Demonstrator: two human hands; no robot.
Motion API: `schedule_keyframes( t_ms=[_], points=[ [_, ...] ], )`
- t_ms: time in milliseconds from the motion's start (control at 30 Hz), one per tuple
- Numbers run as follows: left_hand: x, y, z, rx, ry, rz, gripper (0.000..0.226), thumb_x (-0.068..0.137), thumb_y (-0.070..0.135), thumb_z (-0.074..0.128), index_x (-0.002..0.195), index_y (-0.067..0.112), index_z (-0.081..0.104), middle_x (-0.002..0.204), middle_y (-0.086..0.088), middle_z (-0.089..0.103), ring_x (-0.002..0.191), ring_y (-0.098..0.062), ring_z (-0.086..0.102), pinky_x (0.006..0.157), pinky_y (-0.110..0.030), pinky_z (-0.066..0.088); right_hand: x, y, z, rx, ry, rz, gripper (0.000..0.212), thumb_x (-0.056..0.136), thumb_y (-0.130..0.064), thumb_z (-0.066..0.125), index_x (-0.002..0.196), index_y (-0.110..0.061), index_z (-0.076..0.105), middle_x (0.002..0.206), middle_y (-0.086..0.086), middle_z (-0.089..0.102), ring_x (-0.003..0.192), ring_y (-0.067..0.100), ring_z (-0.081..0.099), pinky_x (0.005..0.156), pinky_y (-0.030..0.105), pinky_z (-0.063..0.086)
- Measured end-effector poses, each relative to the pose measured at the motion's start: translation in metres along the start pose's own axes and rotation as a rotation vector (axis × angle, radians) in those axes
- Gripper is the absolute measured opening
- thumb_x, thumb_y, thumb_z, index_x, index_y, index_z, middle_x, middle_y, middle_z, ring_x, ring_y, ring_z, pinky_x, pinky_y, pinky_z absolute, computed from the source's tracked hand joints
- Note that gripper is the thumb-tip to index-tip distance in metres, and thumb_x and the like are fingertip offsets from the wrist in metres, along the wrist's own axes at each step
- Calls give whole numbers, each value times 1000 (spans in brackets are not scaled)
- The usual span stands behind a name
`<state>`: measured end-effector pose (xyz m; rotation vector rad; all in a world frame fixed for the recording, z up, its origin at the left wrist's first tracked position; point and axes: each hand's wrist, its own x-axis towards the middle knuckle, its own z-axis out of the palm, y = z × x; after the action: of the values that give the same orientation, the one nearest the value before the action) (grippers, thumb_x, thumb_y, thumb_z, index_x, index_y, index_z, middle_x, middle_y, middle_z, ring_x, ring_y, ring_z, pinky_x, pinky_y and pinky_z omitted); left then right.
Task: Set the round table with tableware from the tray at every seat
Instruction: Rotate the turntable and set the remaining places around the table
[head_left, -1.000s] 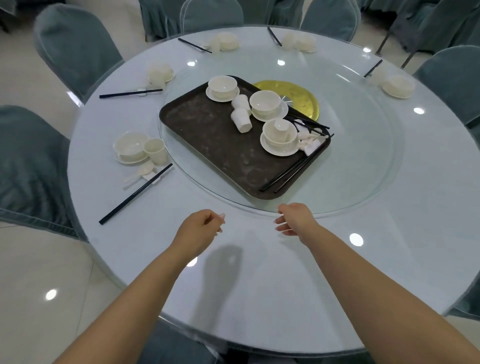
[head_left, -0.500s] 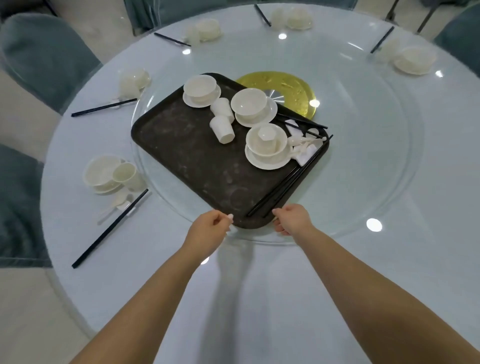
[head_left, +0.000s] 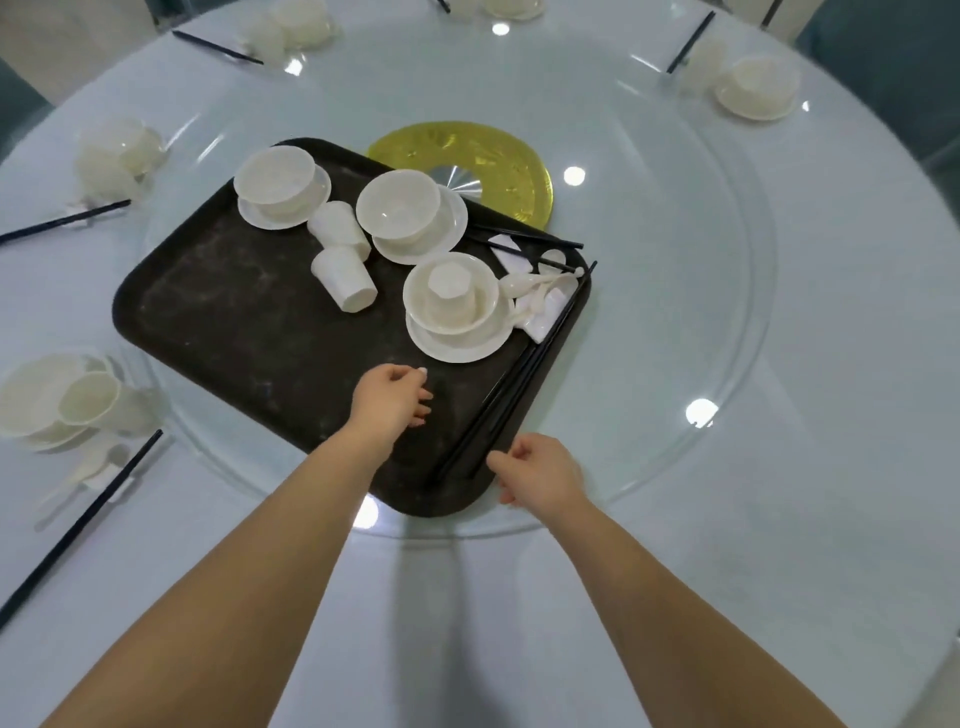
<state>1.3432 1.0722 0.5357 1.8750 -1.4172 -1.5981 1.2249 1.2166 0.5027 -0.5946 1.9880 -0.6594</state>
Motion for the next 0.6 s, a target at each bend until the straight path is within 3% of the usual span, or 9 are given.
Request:
schedule_keyframes(
  t_ms=[100,233,400,600],
  points=[
    [14,12,9,-50,20,-84,15,96,34,57,93,19,57,89,-3,71,63,-15,61,53,-24,48,5,9,-12,-20,10,-16,24,61,-44,56,66,-20,51,58,-8,69,56,11,69,71,39,59],
    [25,22,26,-114,32,-124,22,94,37,62,90,16,58,85,-5,72,63,-14,64,49,-23,47,10,17,-33,-17,-1,-29,21,64,-38,59,68,-19,54,65,-2,71,52,8,68,74,43,60],
    [33,29,43,-252,-20,-191,17,93,20,65,98,5,62,87,-13,70,69,-20,68,50,-23,56,13,23,-50,-41,40,-32,22,66,-39,58,71,-17,55,71,-1,70,51,5,67,74,37,58],
    [35,29,51,-361,-44,-236,14,95,12,62,102,3,57,91,-15,70,72,-20,72,49,-23,56,15,27,-61,-112,82,-43,22,71,-39,59,73,-18,55,68,-4,69,58,9,67,71,32,54]
  ],
)
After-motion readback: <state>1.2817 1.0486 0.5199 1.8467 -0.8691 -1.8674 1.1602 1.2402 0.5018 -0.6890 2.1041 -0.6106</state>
